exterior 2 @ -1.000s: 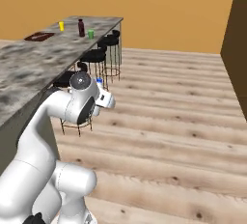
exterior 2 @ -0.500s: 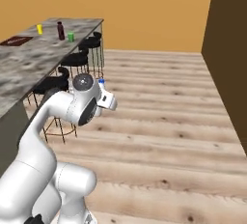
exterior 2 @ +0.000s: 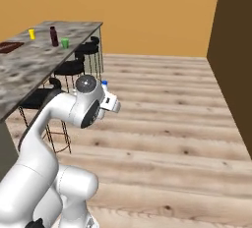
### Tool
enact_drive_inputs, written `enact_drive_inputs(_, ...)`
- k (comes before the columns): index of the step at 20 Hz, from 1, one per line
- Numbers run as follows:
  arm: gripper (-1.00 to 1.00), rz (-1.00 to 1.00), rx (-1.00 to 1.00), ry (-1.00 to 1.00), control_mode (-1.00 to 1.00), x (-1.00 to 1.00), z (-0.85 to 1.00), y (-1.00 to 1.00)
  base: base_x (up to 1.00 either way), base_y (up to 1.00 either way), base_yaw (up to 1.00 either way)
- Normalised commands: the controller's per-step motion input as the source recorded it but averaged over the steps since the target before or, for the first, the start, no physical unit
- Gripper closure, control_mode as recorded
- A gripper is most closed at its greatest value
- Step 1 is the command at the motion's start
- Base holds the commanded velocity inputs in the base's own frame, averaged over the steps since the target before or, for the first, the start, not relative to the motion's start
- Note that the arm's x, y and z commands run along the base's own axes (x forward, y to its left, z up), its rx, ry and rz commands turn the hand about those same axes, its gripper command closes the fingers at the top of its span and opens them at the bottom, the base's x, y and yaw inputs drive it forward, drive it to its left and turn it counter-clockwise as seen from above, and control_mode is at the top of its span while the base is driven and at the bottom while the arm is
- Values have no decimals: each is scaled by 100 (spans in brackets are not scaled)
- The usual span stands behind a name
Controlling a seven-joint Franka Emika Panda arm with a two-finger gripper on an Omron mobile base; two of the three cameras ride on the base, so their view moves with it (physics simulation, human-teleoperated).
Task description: Place the drinks on the dining counter in a tight cluster.
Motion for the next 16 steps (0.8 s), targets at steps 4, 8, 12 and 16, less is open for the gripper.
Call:
enact_drive_inputs(4,100,0,0,0,100,0,0,0,79,-13,0)
enact_drive_inputs(8,100,0,0,0,100,0,0,0,78,-13,0)
enact_drive_inputs(12,100,0,0,0,100,0,0,0,80,-13,0)
enact_drive_inputs(16,100,0,0,0,100,0,0,0,81,-13,1)
